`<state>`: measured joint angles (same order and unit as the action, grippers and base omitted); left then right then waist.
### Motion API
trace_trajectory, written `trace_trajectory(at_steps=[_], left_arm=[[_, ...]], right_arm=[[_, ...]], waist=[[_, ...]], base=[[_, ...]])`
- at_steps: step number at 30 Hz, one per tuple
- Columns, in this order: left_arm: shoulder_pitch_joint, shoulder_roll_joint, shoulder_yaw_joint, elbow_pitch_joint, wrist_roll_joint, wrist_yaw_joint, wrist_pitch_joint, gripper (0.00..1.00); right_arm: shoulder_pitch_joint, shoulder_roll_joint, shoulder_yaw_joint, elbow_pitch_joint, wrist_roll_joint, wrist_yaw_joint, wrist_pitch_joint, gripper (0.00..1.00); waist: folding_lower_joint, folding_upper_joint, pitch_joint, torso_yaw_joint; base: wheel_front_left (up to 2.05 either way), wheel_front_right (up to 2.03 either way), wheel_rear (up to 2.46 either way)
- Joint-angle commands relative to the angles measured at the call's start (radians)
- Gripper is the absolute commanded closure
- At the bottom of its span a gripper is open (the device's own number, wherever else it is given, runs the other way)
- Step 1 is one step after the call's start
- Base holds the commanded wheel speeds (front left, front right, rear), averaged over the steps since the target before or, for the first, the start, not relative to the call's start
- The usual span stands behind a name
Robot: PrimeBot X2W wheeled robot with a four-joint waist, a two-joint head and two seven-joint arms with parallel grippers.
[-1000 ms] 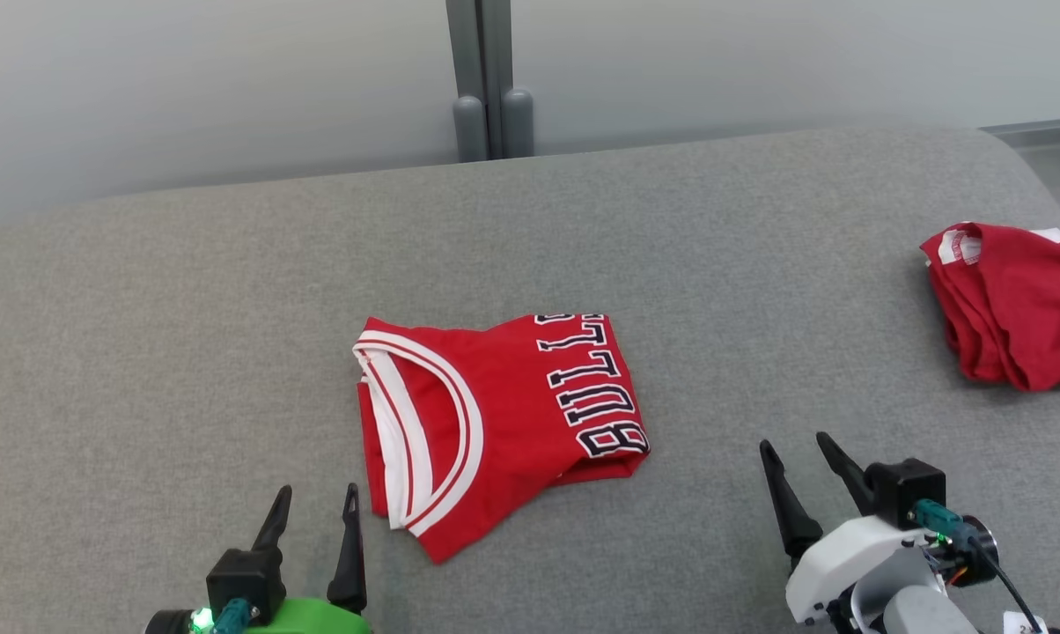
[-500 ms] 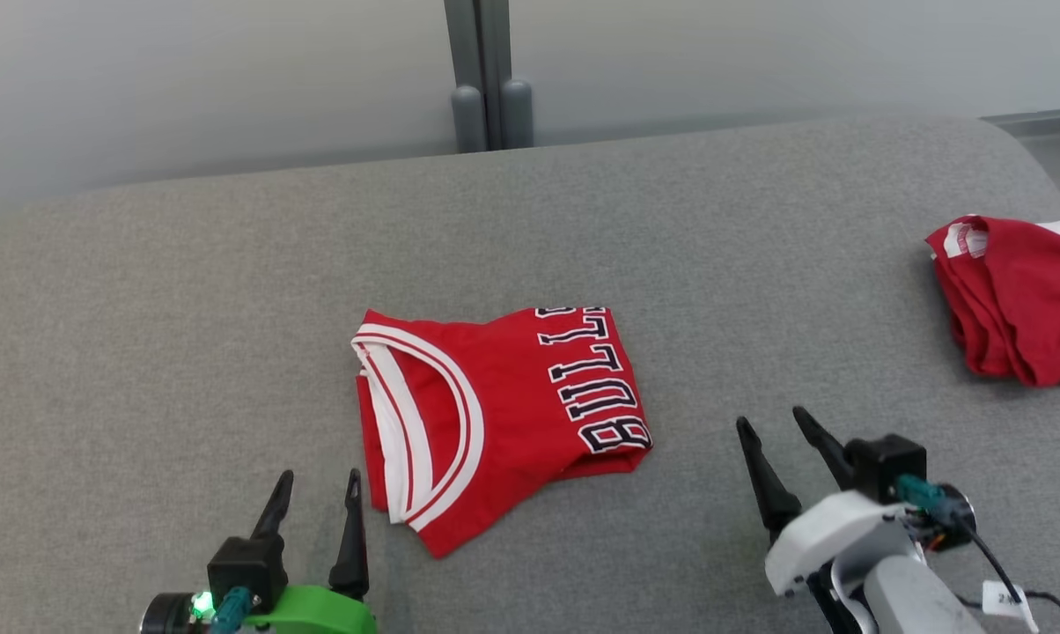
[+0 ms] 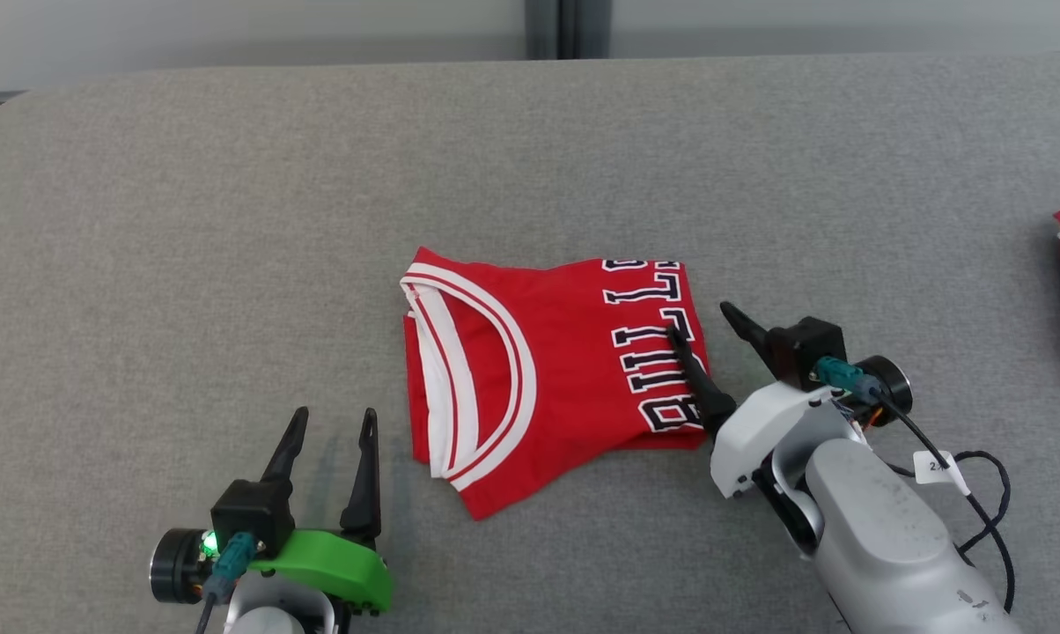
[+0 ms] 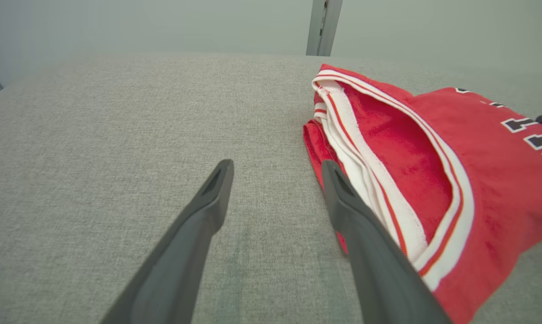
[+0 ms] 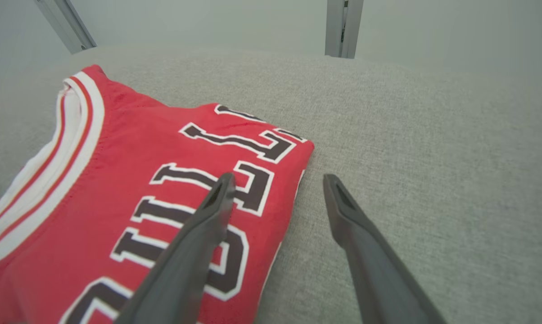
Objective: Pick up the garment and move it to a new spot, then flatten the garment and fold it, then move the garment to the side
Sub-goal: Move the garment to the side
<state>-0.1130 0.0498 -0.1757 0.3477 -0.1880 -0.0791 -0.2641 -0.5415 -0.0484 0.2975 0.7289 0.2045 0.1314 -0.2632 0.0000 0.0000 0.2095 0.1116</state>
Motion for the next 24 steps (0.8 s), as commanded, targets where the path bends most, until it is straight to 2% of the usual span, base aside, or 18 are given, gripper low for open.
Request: trace_trajectory(at_steps=[1, 5, 6, 8, 14, 18, 24], left_arm=[[-0.021, 0.003, -0.001, 0.003, -0.007, -0.006, 0.001, 0.0], [-0.031, 0.003, 0.0, 0.004, -0.01, -0.007, 0.001, 0.0], [-0.031, 0.003, 0.004, 0.004, -0.01, -0.006, 0.001, 0.0], [-0.033, 0.003, 0.009, 0.002, -0.007, -0.006, 0.001, 0.0], [-0.029, 0.003, 0.023, -0.003, 0.005, -0.013, 0.001, 0.0], [-0.015, 0.003, 0.021, -0.013, 0.015, -0.018, 0.001, 0.0], [-0.005, 0.003, 0.004, -0.029, 0.031, -0.025, 0.001, 0.0]], right_arm=[[-0.004, -0.005, 0.005, 0.038, -0.007, -0.002, -0.002, 0.0], [-0.004, -0.006, 0.025, 0.158, 0.006, -0.002, 0.004, 0.0], [-0.003, -0.005, 0.028, 0.184, 0.007, -0.002, 0.007, 0.54], [-0.008, -0.006, 0.017, 0.208, 0.015, -0.002, 0.01, 1.0], [-0.006, -0.017, -0.08, 0.154, 0.005, -0.006, 0.004, 1.0], [0.028, -0.008, -0.138, 0.097, -0.006, -0.004, 0.002, 1.0], [0.083, -0.007, -0.168, 0.037, -0.015, -0.003, -0.001, 1.0]], waist=[[0.0, 0.0, 0.045, 0.047], [0.0, 0.0, 0.056, 0.056], [0.0, 0.0, 0.059, 0.055], [0.0, 0.0, 0.061, 0.049], [0.0, 0.0, 0.045, -0.004], [0.0, 0.0, 0.02, -0.079], [0.0, 0.0, -0.001, -0.222]], base=[[0.0, 0.0, 0.0], [0.0, 0.0, 0.0], [0.0, 0.0, 0.0], [0.0, 0.0, 0.0], [0.0, 0.0, 0.0], [0.0, 0.0, 0.0], [0.0, 0.0, 0.0]])
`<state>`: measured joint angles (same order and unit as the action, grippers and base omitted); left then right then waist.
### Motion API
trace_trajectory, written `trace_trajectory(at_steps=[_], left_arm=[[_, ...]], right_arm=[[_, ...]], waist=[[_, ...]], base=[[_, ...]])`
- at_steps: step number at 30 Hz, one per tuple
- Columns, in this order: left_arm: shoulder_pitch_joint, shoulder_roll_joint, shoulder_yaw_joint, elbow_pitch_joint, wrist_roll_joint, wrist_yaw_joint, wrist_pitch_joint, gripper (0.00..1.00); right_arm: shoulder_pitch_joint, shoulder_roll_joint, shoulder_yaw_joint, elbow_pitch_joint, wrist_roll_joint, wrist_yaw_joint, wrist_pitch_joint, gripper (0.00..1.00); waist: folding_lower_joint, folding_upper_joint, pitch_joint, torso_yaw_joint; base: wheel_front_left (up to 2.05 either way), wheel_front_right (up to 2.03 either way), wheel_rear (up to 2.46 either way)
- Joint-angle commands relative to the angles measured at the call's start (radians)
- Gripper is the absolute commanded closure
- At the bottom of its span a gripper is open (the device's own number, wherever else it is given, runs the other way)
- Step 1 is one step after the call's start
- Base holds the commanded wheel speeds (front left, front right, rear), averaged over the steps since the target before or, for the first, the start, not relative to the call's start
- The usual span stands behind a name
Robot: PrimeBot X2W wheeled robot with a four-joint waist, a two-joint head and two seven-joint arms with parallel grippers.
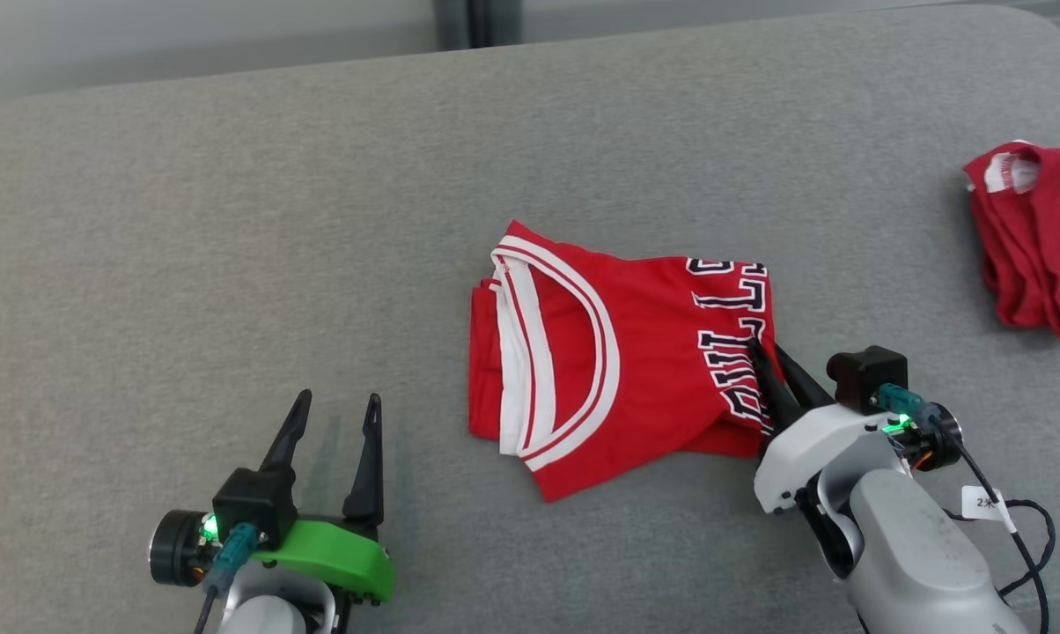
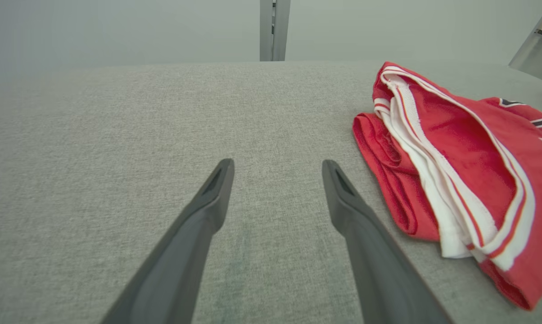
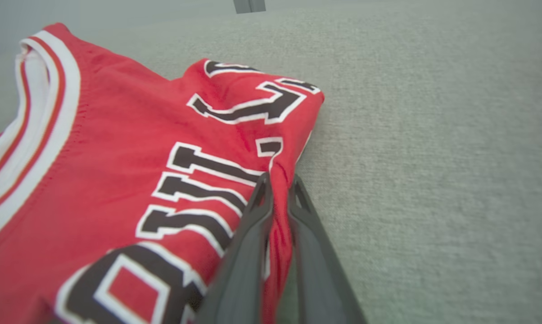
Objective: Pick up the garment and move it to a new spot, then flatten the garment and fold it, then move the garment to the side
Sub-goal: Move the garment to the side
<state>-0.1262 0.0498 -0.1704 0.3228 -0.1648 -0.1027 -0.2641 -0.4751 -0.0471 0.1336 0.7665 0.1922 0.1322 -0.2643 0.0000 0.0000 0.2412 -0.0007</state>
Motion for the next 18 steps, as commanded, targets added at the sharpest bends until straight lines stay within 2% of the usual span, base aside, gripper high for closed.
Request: trace_trajectory(at_steps=[1, 12, 18], left_arm=[[0.006, 0.003, -0.008, -0.007, 0.013, -0.004, 0.001, 0.0], [0.027, 0.003, -0.047, -0.014, 0.039, -0.02, 0.001, 0.0], [0.031, 0.004, -0.082, -0.004, 0.065, -0.026, 0.001, 0.0]], right_arm=[[0.026, -0.007, -0.01, -0.011, -0.004, -0.003, 0.001, 1.0], [0.108, -0.006, -0.001, -0.062, 0.036, -0.003, 0.001, 1.0], [0.135, -0.006, -0.007, -0.082, 0.04, -0.003, 0.001, 1.0]], waist=[[0.0, 0.0, -0.034, -0.136], [0.0, 0.0, -0.054, -0.402], [0.0, 0.0, -0.05, -0.48]], base=[[0.0, 0.0, 0.0], [0.0, 0.0, 0.0], [0.0, 0.0, 0.0]])
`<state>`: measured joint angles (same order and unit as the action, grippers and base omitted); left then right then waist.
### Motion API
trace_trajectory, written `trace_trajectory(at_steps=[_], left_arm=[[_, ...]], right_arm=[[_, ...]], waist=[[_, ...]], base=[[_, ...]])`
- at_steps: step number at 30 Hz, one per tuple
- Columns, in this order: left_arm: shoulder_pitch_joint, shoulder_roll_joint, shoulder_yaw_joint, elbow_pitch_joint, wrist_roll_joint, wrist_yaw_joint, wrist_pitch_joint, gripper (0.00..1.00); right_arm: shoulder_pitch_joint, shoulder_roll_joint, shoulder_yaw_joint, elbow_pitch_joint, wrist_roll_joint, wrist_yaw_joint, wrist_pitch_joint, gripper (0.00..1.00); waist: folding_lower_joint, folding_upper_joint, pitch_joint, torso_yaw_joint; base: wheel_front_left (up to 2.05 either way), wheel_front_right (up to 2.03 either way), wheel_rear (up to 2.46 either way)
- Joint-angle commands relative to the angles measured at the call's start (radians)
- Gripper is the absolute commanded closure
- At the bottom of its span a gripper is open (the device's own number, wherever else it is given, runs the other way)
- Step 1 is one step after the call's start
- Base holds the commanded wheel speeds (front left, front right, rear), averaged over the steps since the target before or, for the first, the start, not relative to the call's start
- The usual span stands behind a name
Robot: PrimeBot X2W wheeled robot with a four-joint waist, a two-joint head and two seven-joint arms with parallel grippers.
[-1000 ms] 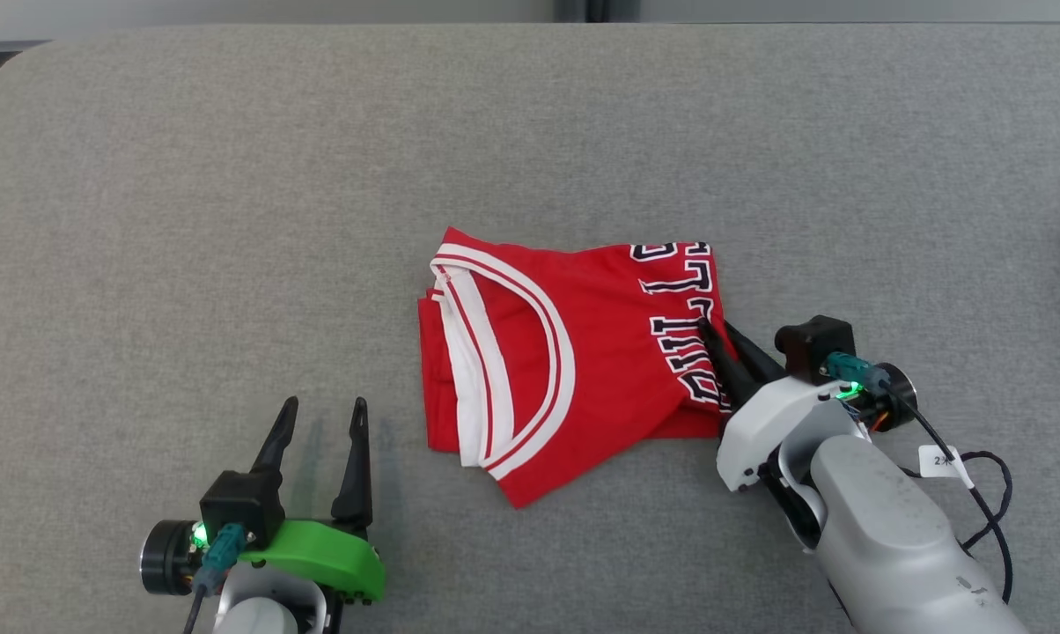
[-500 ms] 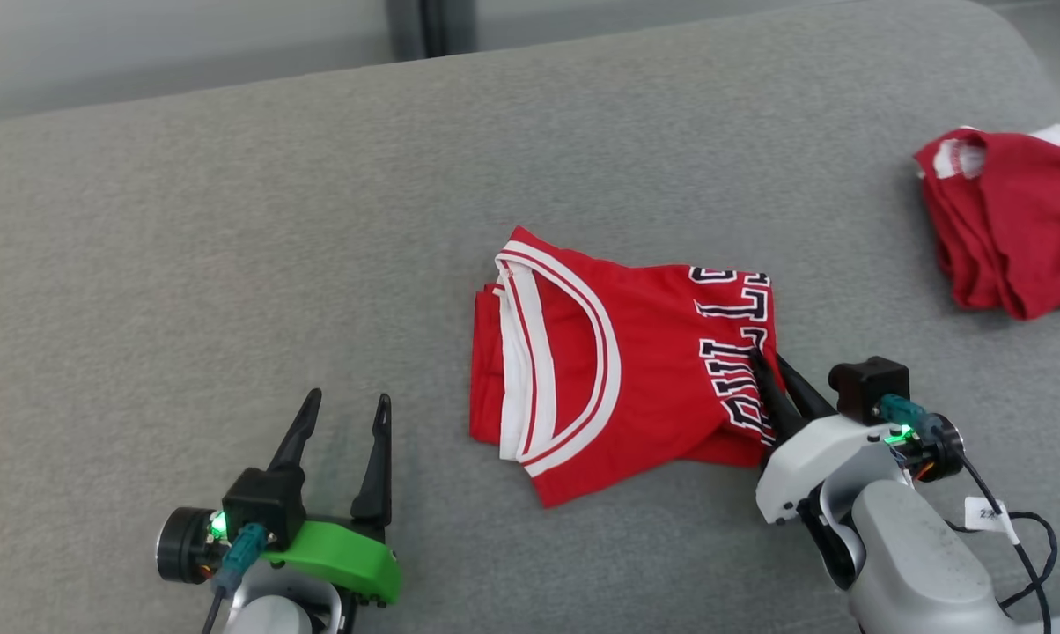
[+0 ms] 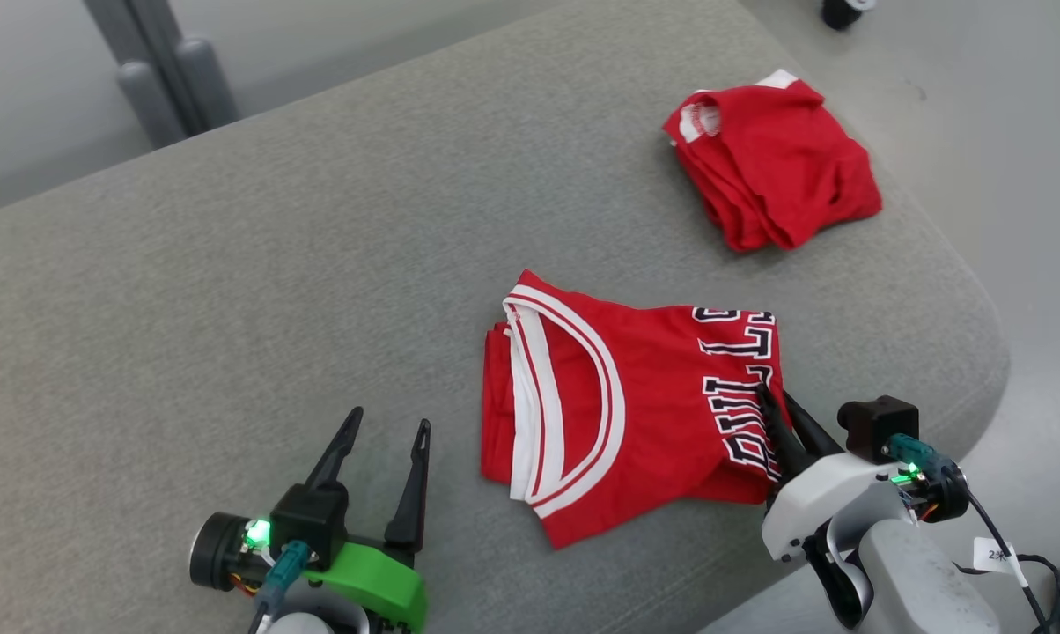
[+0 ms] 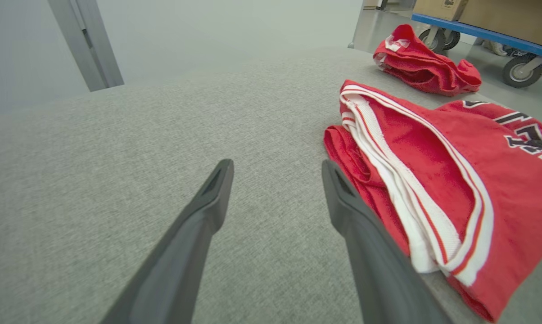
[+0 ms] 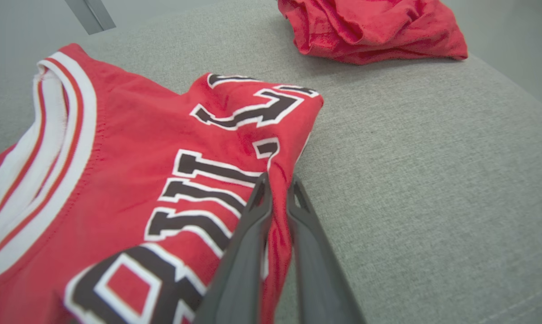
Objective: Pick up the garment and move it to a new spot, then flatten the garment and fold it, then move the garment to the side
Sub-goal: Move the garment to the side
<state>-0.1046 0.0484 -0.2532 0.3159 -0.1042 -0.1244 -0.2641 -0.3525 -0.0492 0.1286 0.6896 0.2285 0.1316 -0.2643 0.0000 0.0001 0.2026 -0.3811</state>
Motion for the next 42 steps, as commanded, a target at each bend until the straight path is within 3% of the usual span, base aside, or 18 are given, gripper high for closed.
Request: trace_trajectory(at_steps=[1, 8, 17, 20, 28, 29, 30, 31, 36, 39, 42], left_arm=[[0.01, 0.005, -0.002, 0.002, 0.006, -0.005, 0.001, 0.0], [0.003, 0.006, -0.004, 0.003, 0.0, -0.006, 0.001, 0.0], [-0.045, 0.031, 0.015, 0.001, 0.008, -0.007, 0.001, 0.0], [-0.059, 0.037, 0.013, -0.001, 0.004, -0.007, 0.001, 0.0], [-0.098, 0.056, 0.007, 0.0, -0.012, -0.007, 0.001, 0.0], [-0.101, 0.057, 0.006, 0.001, -0.014, -0.007, 0.001, 0.0], [-0.103, 0.058, 0.006, 0.002, -0.015, -0.007, 0.001, 0.0], [-0.102, 0.058, 0.007, 0.004, -0.015, -0.008, 0.001, 0.0], [-0.109, 0.055, 0.019, 0.01, -0.017, -0.007, 0.001, 0.0], [-0.106, 0.051, 0.027, 0.011, -0.015, -0.007, 0.001, 0.0], [-0.093, 0.044, 0.047, 0.012, -0.009, -0.007, 0.001, 0.0]], right_arm=[[0.016, -0.003, -0.003, -0.011, 0.002, -0.002, 0.001, 1.0], [-0.025, -0.003, -0.01, -0.043, -0.019, -0.002, 0.0, 1.0], [-0.278, -0.004, -0.022, -0.031, -0.098, -0.002, 0.0, 1.0], [-0.378, -0.017, -0.098, 0.018, -0.148, -0.002, 0.004, 1.0], [-0.548, -0.154, -0.4, 0.132, -0.385, -0.002, 0.044, 1.0], [-0.553, -0.163, -0.43, 0.136, -0.413, -0.002, 0.049, 0.71], [-0.557, -0.171, -0.471, 0.141, -0.447, -0.002, 0.052, 0.25], [-0.559, -0.173, -0.504, 0.142, -0.471, -0.002, 0.055, 0.0], [-0.532, -0.118, -0.632, 0.121, -0.58, -0.002, 0.025, 0.0], [-0.524, -0.079, -0.632, 0.11, -0.593, -0.002, 0.006, 0.0], [-0.512, -0.037, -0.566, 0.064, -0.553, -0.002, -0.001, 0.0]], waist=[[0.0, -0.0001, -0.009, -0.106], [0.0, -0.0001, 0.017, -0.09], [0.0, -0.0001, 0.102, -0.004], [0.0, -0.0001, 0.129, 0.022], [0.0, -0.0001, 0.184, 0.089], [0.0, -0.0001, 0.188, 0.093], [0.0, -0.0001, 0.191, 0.098], [0.0, -0.0001, 0.192, 0.101], [0.0, -0.0001, 0.184, 0.116], [0.0, -0.0001, 0.167, 0.122], [0.0, -0.0001, 0.14, 0.133]], base=[[0.0, 0.0, 0.0], [0.0, 0.0, 0.0], [0.0, 0.0, 0.0], [0.0, 0.0, 0.0], [0.0, 0.0, 0.0], [0.0, 0.0, 0.0], [0.0, 0.0, 0.0], [0.0, 0.0, 0.0], [0.0, 0.0, 0.0], [0.0, 0.0, 0.0], [0.0, 0.0, 0.0]])
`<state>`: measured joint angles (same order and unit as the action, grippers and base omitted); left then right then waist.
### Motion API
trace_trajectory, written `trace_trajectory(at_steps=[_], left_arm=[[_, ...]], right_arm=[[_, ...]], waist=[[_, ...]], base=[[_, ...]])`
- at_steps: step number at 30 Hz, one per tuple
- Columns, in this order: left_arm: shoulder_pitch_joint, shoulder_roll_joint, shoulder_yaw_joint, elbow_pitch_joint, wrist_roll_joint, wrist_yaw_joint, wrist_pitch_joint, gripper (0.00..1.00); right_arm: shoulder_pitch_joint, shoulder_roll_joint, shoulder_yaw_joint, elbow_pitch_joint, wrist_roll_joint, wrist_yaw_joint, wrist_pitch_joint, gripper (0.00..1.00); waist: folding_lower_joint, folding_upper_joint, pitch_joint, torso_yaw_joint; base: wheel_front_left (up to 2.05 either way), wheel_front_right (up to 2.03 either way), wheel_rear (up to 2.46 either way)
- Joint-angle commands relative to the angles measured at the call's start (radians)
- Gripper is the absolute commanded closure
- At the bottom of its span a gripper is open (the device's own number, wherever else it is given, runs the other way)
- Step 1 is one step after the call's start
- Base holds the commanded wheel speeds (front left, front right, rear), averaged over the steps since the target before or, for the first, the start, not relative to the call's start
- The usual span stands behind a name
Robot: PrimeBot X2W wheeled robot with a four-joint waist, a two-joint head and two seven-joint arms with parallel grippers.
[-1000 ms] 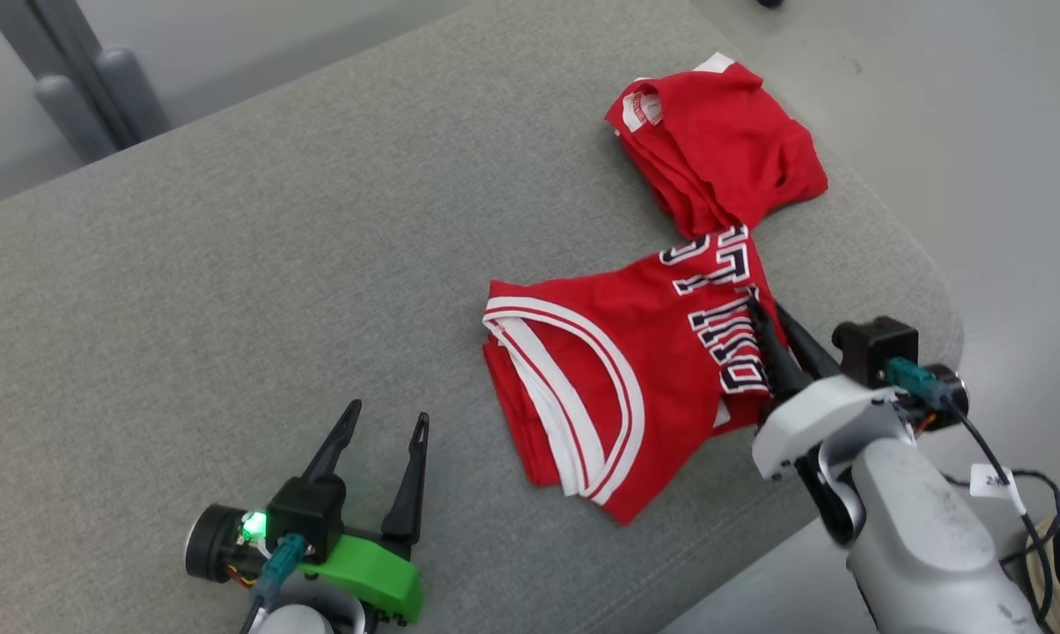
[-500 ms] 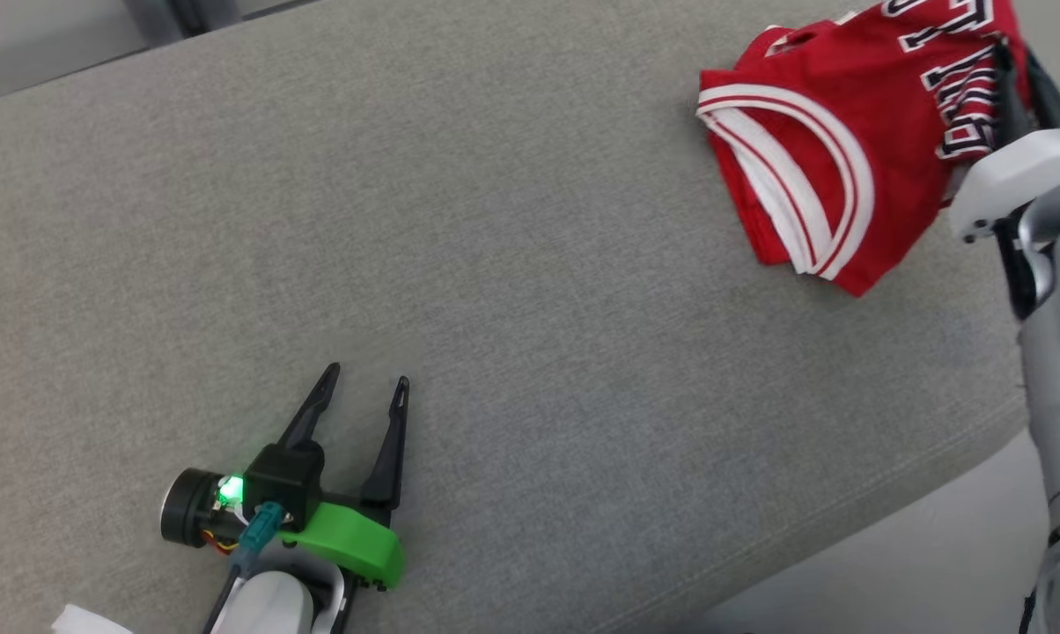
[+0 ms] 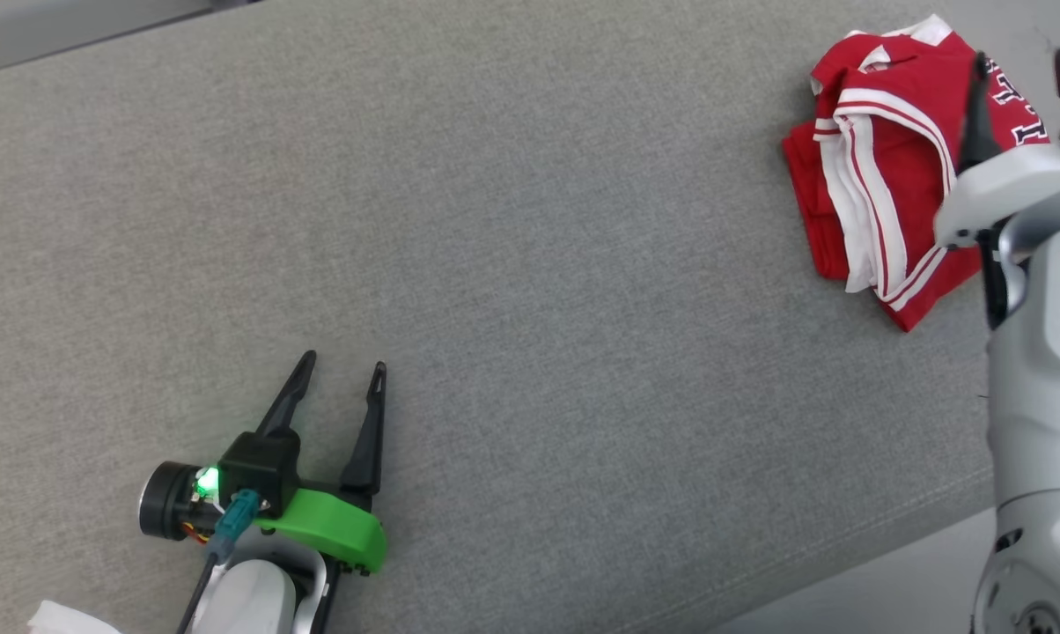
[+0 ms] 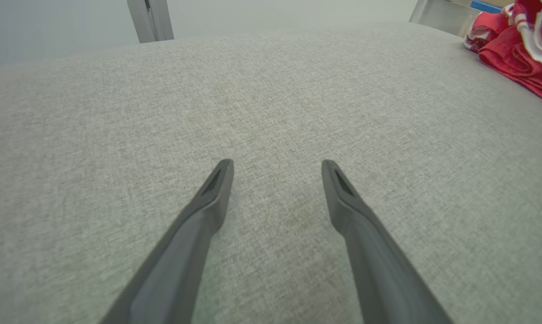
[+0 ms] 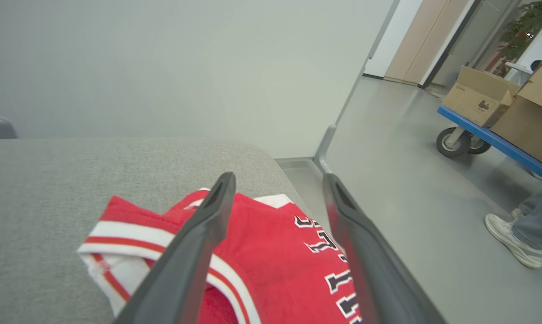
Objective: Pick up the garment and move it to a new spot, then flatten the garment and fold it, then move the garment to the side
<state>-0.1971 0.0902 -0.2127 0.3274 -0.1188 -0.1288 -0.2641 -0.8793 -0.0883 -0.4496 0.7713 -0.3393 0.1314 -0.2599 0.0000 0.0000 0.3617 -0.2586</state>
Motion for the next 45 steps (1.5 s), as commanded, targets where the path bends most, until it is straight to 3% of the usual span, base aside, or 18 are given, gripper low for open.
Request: trace_trajectory(at_steps=[1, 10, 15, 30, 45], left_arm=[[0.003, 0.0, 0.013, 0.0, 0.007, -0.002, 0.001, 0.0], [0.018, -0.025, 0.105, 0.007, 0.01, 0.003, 0.001, 0.0], [0.03, -0.032, 0.158, 0.004, 0.009, 0.016, 0.001, 0.0], [0.142, -0.038, 0.224, 0.02, 0.015, 0.058, 0.001, 0.0], [0.249, -0.038, 0.231, 0.005, -0.019, 0.05, 0.001, 0.0]], right_arm=[[0.023, 0.011, 0.039, -0.049, 0.04, -0.002, -0.005, 0.0], [0.223, 0.036, 0.359, -0.318, 0.329, -0.002, -0.006, 0.0], [0.335, 0.035, 0.44, -0.371, 0.432, -0.002, -0.006, 0.0], [0.578, 0.035, 0.45, -0.324, 0.477, -0.002, -0.006, 0.0], [0.705, 0.035, 0.438, -0.313, 0.512, -0.002, -0.006, 0.0]], waist=[[0.0, 0.0, -0.026, 0.015], [0.0, 0.0, -0.094, 0.09], [0.0, 0.0, -0.131, 0.137], [0.0, 0.0, -0.268, 0.225], [0.0, 0.0, -0.35, 0.275]], base=[[0.0, 0.0, 0.0], [0.0, 0.0, 0.0], [0.0, 0.0, 0.0], [0.0, 0.0, 0.0], [0.0, 0.0, 0.0]])
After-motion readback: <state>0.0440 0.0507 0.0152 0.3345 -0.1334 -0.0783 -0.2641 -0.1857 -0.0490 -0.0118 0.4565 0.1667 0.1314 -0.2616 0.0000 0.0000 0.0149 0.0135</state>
